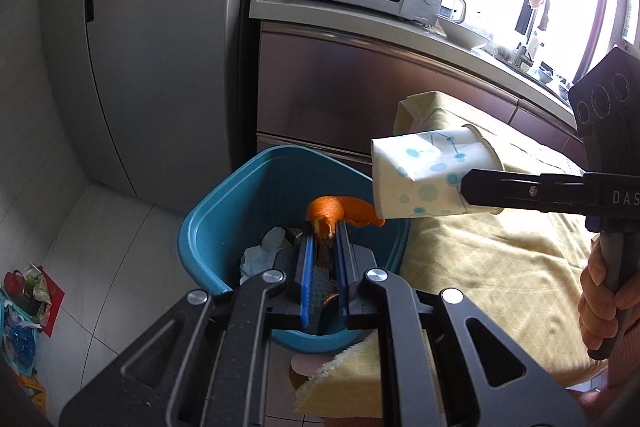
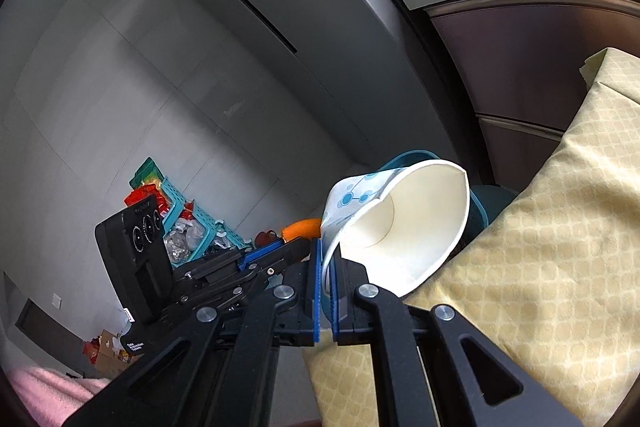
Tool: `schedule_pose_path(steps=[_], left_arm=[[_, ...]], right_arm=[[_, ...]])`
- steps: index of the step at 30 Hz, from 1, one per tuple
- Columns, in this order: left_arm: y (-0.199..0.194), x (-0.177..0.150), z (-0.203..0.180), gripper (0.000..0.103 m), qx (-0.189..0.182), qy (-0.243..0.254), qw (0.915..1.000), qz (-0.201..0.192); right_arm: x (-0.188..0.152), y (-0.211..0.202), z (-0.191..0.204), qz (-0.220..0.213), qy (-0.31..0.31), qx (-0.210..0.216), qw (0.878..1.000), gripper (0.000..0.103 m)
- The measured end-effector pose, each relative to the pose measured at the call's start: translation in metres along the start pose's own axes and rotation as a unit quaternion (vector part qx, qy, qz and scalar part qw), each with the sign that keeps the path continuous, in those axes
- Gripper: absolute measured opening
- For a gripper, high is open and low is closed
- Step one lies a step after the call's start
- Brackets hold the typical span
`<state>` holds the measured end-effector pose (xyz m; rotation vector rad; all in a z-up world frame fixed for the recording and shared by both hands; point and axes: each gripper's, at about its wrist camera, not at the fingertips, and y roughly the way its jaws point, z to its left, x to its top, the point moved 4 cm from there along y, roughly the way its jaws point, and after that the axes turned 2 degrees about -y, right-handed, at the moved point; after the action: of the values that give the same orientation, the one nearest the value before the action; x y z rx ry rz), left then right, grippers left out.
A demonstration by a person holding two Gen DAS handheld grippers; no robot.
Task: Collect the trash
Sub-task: 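Carry the orange peel with the left tool while the right tool carries the cup to the teal bin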
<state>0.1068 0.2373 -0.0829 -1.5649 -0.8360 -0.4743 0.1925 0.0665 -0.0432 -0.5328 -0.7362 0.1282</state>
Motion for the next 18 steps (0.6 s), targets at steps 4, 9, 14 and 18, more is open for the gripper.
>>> schedule_pose_path(steps=[4,9,14,18], left_arm=[[0.010,-0.003,0.008,0.010,0.007,-0.004,0.9999,0.012],[0.023,-0.007,0.016,0.010,0.011,-0.013,0.9994,0.031],[0.034,-0.012,0.021,0.010,0.012,-0.018,0.9988,0.044],[0.039,-0.014,0.023,0.010,0.014,-0.019,0.9985,0.050]], right_arm=[[0.001,0.012,0.000,0.013,0.001,-0.007,1.000,0.003],[0.003,0.030,-0.004,0.029,0.011,-0.019,0.999,0.003],[0.001,0.043,-0.005,0.048,0.021,-0.031,0.998,0.003],[0.004,0.056,-0.006,0.061,0.023,-0.037,0.997,0.003]])
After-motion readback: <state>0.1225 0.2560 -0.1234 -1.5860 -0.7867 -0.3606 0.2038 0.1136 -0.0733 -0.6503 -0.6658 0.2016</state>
